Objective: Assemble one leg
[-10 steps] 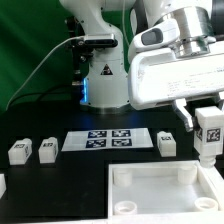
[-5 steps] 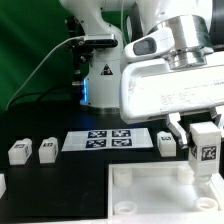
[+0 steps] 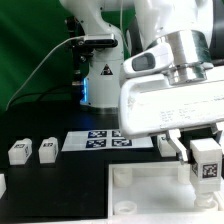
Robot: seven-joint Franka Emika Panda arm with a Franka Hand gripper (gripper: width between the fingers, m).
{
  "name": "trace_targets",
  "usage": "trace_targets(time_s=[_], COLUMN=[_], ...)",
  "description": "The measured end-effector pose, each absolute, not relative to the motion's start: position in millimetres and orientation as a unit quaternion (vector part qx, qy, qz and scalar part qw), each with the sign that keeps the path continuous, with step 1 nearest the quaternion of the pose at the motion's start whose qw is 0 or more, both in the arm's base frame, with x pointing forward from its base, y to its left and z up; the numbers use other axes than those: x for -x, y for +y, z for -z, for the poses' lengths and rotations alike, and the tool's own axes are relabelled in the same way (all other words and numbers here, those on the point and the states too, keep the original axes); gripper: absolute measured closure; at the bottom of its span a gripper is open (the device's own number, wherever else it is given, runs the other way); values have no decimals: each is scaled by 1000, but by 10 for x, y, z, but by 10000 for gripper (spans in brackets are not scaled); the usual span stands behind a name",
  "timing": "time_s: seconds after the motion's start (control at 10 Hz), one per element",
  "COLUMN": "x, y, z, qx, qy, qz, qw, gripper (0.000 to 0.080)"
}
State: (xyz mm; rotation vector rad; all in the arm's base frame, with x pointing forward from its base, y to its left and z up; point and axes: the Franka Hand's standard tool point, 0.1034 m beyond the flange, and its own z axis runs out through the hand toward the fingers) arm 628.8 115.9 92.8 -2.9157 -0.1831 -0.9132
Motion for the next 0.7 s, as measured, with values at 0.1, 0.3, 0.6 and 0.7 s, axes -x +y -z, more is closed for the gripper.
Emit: trace_targets(time_s=[0.1,0.3,0.6,0.7], x=[-6263,-6214,-6114,-6124], y=[1156,1188,1171,1192], z=[-875,-810,-702,-694], qx=[952,953,954,950], qy=[-60,-63,-66,-66], qz=[296,292,291,303], qw=[40,40,38,38], gripper=[507,507,507,507])
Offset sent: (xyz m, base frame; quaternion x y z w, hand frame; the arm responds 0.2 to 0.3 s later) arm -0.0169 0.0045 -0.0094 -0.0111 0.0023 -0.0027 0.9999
